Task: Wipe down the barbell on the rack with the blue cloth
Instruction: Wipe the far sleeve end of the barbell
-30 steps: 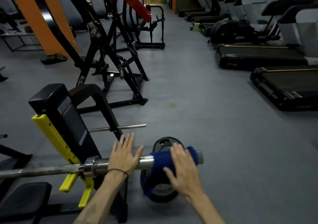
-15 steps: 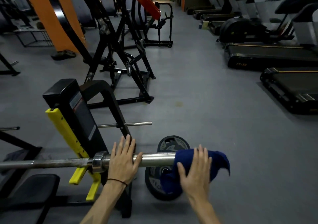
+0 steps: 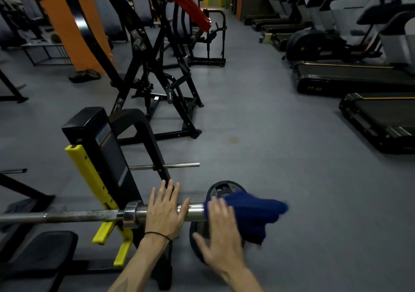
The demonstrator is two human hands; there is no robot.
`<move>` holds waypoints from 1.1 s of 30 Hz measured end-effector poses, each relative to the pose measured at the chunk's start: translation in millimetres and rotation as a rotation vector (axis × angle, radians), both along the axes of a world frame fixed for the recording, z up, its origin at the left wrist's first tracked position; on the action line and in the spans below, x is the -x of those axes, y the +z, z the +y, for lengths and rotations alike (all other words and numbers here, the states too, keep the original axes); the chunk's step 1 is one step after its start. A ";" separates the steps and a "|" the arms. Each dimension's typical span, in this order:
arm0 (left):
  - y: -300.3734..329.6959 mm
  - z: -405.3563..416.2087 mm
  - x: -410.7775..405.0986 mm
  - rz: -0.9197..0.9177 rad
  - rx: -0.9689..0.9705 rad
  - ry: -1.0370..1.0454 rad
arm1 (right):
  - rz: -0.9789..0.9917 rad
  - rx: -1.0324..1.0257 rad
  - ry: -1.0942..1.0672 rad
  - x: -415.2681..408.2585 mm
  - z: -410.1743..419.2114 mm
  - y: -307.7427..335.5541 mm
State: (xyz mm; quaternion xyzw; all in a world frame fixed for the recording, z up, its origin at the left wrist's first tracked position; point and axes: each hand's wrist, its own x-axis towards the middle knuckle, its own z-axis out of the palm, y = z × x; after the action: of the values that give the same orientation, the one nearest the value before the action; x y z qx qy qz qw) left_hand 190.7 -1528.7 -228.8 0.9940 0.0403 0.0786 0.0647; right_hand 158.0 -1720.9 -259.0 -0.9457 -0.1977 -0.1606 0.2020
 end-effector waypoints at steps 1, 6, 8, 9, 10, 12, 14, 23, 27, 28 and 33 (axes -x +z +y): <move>0.0 1.2 -0.9 0.002 -0.004 -0.004 | -0.034 0.091 0.126 -3.0 -2.8 -1.4; -2.6 3.7 -3.3 -0.005 -0.022 -0.021 | -0.077 0.066 -0.081 -30.6 -90.9 -1.2; -3.3 1.5 -4.0 0.003 -0.001 0.001 | -0.006 -0.068 -0.246 -21.4 -74.6 5.2; -2.9 0.9 -5.2 0.015 0.015 0.015 | 0.034 -0.137 -0.267 -14.7 -50.2 6.9; -1.4 1.3 -8.8 0.019 0.024 0.025 | 0.077 -0.163 -0.216 -5.1 -22.1 8.4; 4.8 4.6 -21.4 0.051 0.060 0.027 | 0.103 -0.032 0.028 12.5 17.6 8.2; 13.9 9.3 -34.3 0.103 0.136 0.026 | -0.014 0.134 0.185 2.8 7.2 7.0; -5.4 33.1 -4.8 -0.049 0.078 -0.032 | 0.099 -0.133 -0.205 -16.4 -5.3 8.9; -2.3 38.5 -2.0 -0.043 0.073 -0.043 | -0.016 0.131 0.076 -38.1 -42.2 10.2; -2.0 39.0 0.2 -0.038 0.057 -0.044 | -0.044 0.111 -0.025 -44.9 -64.4 8.4; -6.6 33.0 7.0 0.000 0.025 -0.027 | 0.074 -0.155 -0.332 -22.8 -12.8 8.3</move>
State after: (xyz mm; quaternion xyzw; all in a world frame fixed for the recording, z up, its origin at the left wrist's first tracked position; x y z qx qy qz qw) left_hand 183.7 -1495.7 -235.4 0.9935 0.0279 0.0772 0.0784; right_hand 180.8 -1733.7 -250.7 -0.9522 -0.0183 -0.1718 0.2521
